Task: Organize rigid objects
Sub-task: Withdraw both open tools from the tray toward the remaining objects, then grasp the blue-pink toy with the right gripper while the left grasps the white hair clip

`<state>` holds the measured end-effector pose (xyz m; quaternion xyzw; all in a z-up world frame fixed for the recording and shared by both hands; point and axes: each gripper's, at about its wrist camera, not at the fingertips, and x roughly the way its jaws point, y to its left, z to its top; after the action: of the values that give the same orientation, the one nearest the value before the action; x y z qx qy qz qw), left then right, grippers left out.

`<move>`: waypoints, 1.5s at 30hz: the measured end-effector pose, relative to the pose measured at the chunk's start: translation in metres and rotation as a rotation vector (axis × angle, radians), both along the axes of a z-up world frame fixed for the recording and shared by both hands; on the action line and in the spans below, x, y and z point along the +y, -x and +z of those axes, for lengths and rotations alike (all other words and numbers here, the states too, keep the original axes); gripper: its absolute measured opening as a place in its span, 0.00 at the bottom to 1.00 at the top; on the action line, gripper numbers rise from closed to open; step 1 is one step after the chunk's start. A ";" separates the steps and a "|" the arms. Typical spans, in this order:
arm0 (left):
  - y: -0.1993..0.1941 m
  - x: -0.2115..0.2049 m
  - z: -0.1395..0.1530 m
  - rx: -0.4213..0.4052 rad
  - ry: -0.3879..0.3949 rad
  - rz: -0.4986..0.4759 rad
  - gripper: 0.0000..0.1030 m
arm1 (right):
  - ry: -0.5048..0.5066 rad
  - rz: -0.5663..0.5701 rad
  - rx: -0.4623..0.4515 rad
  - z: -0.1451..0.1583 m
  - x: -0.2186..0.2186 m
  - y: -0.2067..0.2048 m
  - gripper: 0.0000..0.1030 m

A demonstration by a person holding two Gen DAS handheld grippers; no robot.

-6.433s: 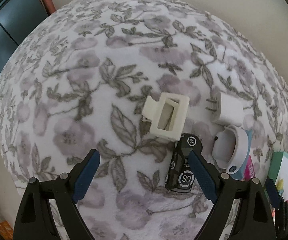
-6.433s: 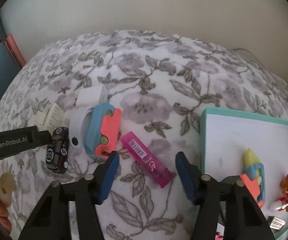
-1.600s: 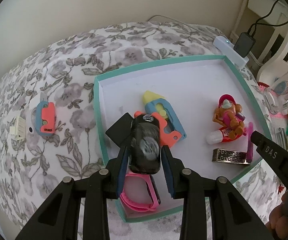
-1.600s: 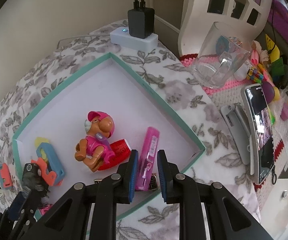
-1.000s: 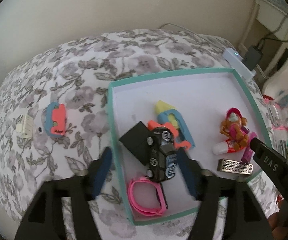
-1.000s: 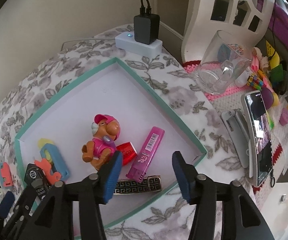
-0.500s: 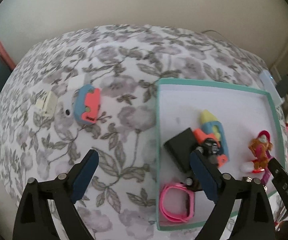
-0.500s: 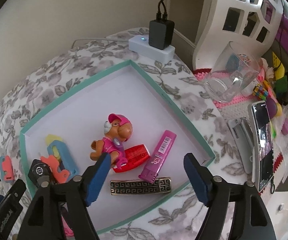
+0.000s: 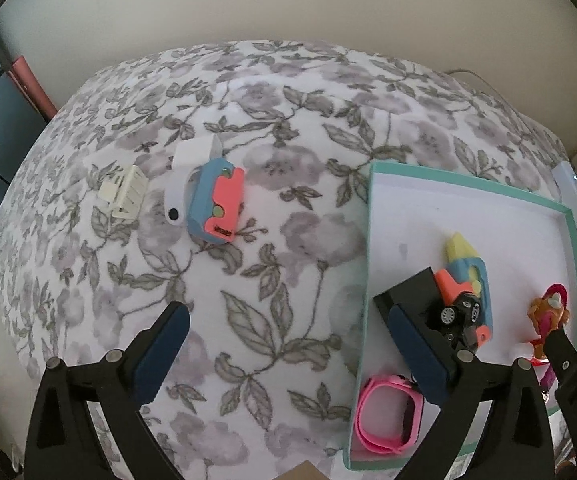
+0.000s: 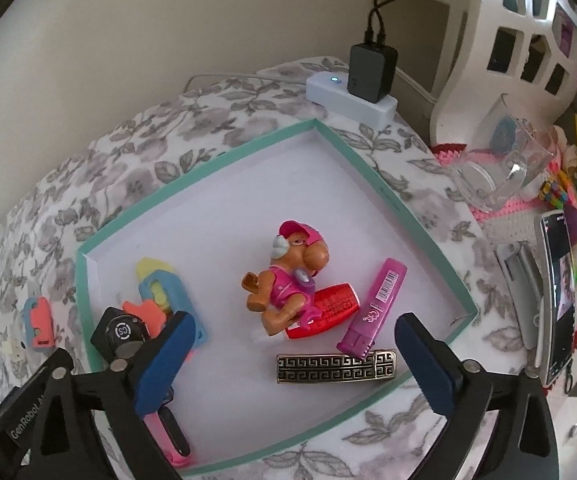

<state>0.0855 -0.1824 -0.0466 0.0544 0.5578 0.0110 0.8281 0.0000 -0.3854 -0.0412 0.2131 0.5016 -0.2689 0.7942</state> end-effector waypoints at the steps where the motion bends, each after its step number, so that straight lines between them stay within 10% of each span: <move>1: 0.000 0.001 0.000 0.002 0.000 0.004 0.97 | 0.003 0.004 0.002 0.000 0.001 0.000 1.00; 32: -0.043 0.128 0.008 -0.016 -0.042 0.206 0.97 | -0.034 0.323 -0.056 0.010 0.116 -0.049 1.00; 45: -0.049 0.210 -0.007 -0.001 0.058 0.337 0.97 | -0.058 0.388 -0.112 0.013 0.149 -0.070 1.00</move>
<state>0.1347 0.0276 -0.0539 -0.0637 0.5587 0.1337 0.8160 0.0701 -0.2360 -0.0283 0.1498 0.4958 -0.0840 0.8513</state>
